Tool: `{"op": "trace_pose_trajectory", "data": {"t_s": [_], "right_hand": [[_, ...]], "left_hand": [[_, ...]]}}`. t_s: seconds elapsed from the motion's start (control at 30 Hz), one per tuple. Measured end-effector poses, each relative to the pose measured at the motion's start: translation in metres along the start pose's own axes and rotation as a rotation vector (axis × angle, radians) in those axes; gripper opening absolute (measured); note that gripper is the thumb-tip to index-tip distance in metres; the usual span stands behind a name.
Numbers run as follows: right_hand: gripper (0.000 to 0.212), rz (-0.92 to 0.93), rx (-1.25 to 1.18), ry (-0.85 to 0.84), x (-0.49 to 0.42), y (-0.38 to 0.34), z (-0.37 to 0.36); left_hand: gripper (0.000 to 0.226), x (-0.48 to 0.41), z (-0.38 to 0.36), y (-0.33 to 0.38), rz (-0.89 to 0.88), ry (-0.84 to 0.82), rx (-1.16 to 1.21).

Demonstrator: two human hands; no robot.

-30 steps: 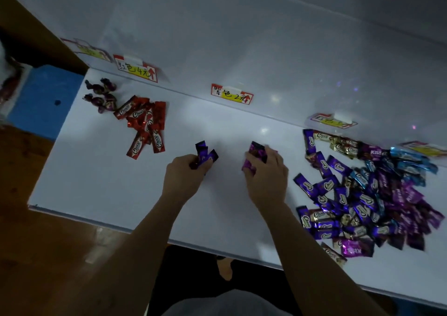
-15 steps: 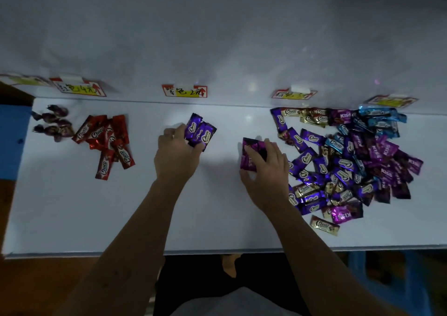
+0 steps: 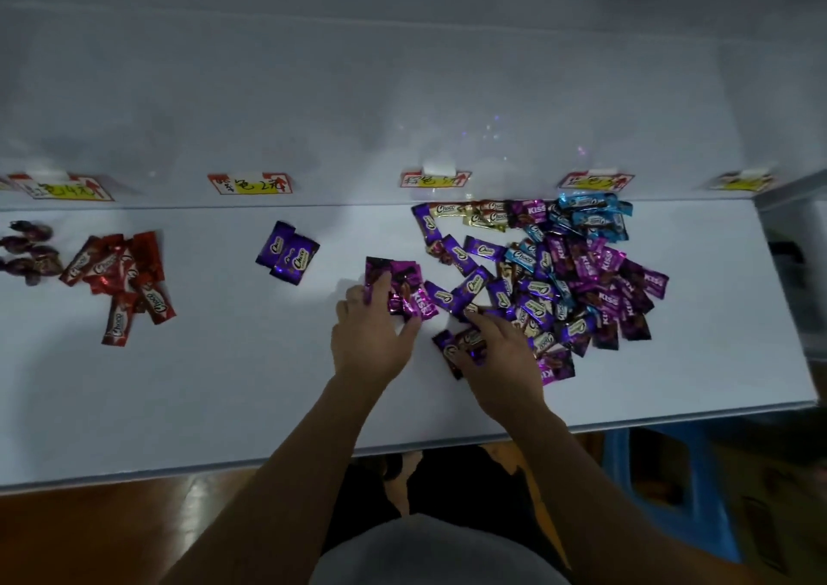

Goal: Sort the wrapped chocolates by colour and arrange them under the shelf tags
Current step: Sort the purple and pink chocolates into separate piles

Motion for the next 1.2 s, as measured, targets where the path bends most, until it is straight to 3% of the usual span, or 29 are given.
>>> {"op": "trace_pose_trajectory", "data": {"t_s": [0.17,0.3,0.4,0.53,0.77,0.97,1.07,1.17,1.2], "right_hand": [[0.051,0.17,-0.043,-0.024,-0.014,-0.006,-0.002],[0.052,0.166,0.033,0.017,-0.025,0.018,0.012],[0.058,0.193,0.097,0.005,-0.02,0.028,0.012],[0.061,0.227,0.149,0.002,-0.009,0.022,0.005],[0.059,0.22,0.133,-0.052,-0.006,0.02,0.0],[0.056,0.295,-0.124,-0.082,-0.006,-0.002,0.003],[0.05,0.147,-0.406,-0.251,-0.008,-0.012,0.006],[0.003,0.134,-0.601,-0.249,-0.006,-0.022,0.029],[0.016,0.127,-0.611,-0.207,-0.005,-0.02,0.042]], "left_hand": [[0.09,-0.026,-0.01,0.013,0.17,0.033,-0.091],[0.075,-0.036,-0.011,0.027,0.191,0.095,-0.165],[0.058,-0.034,-0.016,0.032,0.162,0.058,-0.094],[0.055,-0.019,-0.028,0.021,0.211,-0.007,0.012],[0.042,0.008,-0.033,0.004,0.321,0.049,0.33],[0.035,0.038,-0.029,-0.003,0.412,0.081,0.735],[0.036,0.05,-0.008,0.018,0.283,0.086,0.851],[0.037,0.059,0.015,0.054,0.109,0.062,0.841],[0.039,0.061,0.022,0.067,0.063,0.059,0.843]]}}
Point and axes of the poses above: each hand's wrist, its own x-axis away from the middle knuckle, its own z-axis out of the back of the hand, y = z × x, the point moved 9 cm from there along -x, towards the middle knuckle, and after that the axes turned 13 degrees about -x, right-handed, at the moved point
